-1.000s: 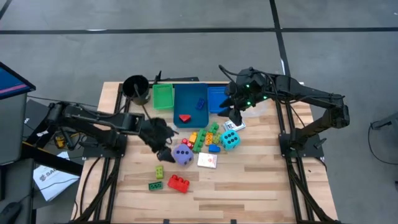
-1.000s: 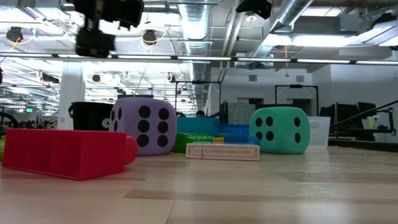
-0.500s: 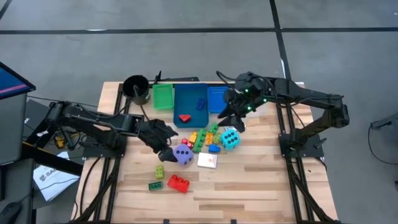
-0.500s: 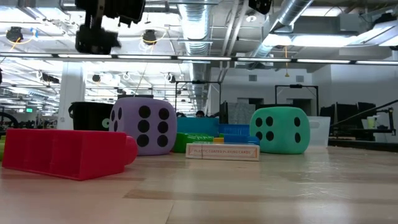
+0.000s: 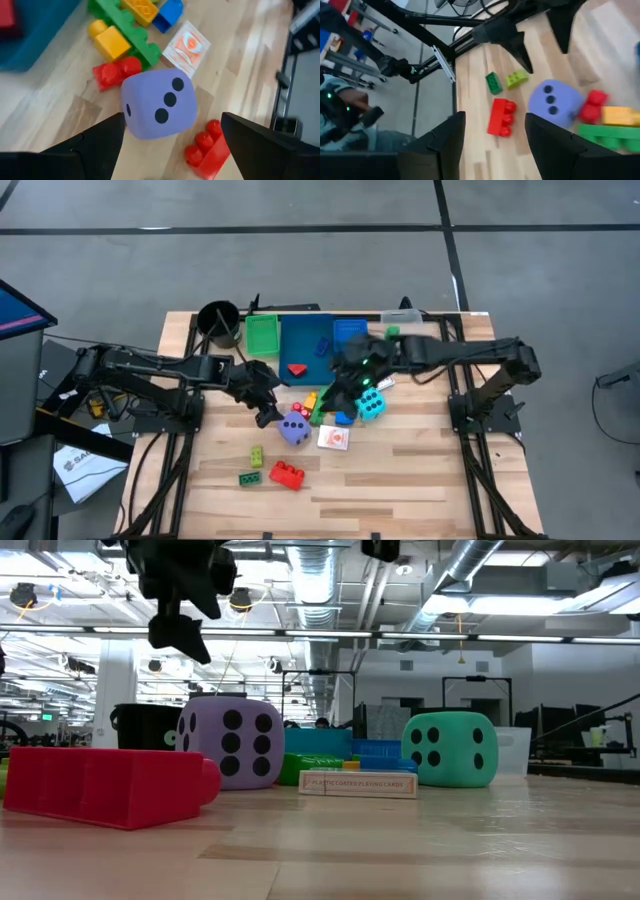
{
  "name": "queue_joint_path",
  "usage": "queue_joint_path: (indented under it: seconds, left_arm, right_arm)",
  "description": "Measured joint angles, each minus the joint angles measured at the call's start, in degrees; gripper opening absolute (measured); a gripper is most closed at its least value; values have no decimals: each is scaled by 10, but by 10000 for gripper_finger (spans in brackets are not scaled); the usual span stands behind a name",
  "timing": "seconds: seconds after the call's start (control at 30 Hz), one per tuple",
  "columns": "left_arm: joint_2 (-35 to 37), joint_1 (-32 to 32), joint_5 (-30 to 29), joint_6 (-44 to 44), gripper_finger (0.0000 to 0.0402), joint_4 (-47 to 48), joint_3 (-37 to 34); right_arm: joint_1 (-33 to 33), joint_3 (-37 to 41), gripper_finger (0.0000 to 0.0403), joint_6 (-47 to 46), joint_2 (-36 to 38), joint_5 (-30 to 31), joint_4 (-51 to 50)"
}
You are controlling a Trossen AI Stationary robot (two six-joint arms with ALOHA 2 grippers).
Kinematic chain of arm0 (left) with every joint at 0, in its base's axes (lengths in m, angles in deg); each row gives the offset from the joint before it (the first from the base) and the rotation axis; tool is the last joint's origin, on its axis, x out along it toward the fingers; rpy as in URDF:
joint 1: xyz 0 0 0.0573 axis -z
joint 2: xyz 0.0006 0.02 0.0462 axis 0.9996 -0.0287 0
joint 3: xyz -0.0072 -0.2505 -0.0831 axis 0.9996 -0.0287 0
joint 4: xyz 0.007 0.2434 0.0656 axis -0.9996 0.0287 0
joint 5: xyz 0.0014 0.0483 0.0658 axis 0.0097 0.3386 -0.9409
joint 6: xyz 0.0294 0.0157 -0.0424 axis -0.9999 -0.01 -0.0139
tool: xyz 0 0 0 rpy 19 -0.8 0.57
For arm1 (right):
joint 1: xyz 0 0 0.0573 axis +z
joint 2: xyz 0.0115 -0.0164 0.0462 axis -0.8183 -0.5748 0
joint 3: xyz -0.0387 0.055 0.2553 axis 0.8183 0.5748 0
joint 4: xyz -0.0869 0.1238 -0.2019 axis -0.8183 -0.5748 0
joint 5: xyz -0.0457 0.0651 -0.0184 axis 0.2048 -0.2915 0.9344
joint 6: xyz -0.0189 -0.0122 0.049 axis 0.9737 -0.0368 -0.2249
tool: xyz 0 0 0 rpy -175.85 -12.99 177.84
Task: Pick & Place Toys
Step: Put the large blue game piece into the transparent bin
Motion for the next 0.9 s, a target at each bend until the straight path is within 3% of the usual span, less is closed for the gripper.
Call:
queue_joint_path:
  seconds: [0.17,0.43,0.9]
  left_arm:
    - [0,-2,6,-101,324,-3,0]
    - [0,-2,-6,-148,324,-8,0]
    - [0,-2,-39,-98,324,-109,0]
  right_arm:
    - [36,0,202,-50,-24,81,-21]
    - [71,-1,182,-97,-41,154,-113]
    - [86,-1,155,86,-138,178,-170]
